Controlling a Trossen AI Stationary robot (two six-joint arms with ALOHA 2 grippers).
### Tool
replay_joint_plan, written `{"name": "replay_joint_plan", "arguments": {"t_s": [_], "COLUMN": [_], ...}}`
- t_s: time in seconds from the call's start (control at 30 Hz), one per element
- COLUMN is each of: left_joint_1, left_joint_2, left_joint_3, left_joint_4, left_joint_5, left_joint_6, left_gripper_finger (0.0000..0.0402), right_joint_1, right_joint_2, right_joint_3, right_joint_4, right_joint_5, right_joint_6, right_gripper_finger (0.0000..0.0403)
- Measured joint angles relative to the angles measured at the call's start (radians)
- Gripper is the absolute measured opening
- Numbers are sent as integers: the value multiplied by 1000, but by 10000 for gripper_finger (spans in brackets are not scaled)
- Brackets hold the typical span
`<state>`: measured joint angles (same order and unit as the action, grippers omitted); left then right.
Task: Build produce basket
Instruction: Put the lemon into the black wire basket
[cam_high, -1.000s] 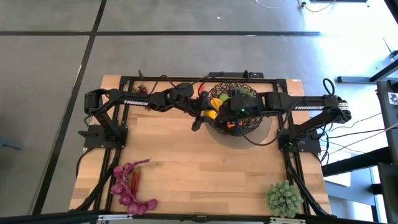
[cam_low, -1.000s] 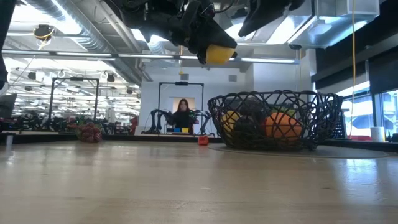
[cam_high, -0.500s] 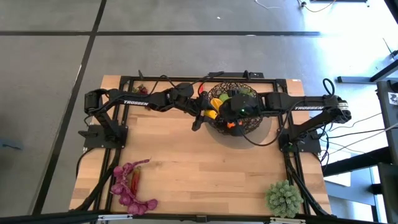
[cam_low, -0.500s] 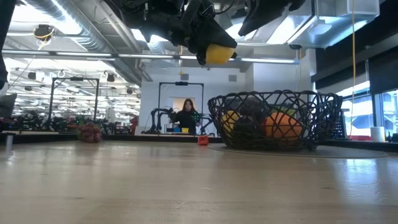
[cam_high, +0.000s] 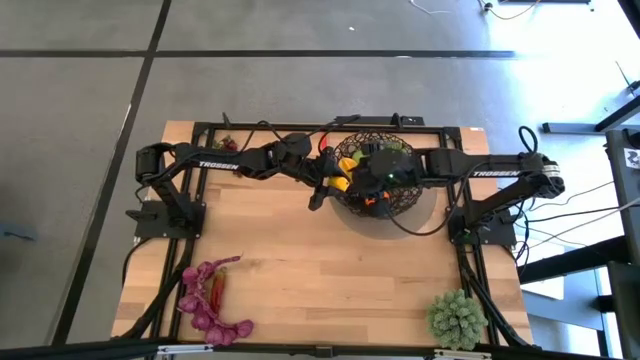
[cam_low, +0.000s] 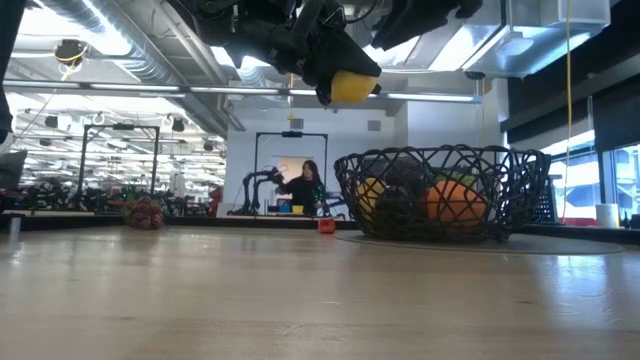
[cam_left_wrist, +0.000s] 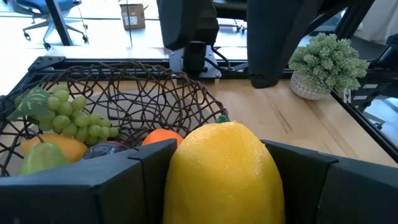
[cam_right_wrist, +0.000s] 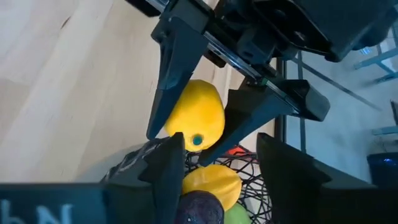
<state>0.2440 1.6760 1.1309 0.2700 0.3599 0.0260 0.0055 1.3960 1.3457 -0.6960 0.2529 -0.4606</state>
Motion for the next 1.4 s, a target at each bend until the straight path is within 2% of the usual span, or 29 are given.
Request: {"name": "replay_joint_plan", "arguments": {"t_s": [0.2,0.33,0.47,0.67,0.83,1.4], "left_joint_1": [0,0,-4,-3,-3,-3], "left_joint_2": [0,0,0,-1,-1,-1], "left_joint_3": [0,0,0,0,0,0], "left_joint_4": [0,1,-7,-15,-17,-20], "left_joint_5": [2,62,98,106,131,163], "left_joint_6": [-25,-27,-44,-50,-50,-51], "left_gripper_finger": [205,205,205,205,205,204], "right_joint_1": [7,8,7,13,13,11], "right_joint_2": [28,46,51,50,54,108], "right_joint_3": [0,-19,-49,-60,-60,-60], "right_joint_4": [-34,-31,43,135,140,173], "right_joint_5": [-25,-40,-26,-45,-79,-90], "right_joint_6": [-194,-339,-455,-523,-574,-649], "right_gripper_finger": [226,228,226,228,228,229]}}
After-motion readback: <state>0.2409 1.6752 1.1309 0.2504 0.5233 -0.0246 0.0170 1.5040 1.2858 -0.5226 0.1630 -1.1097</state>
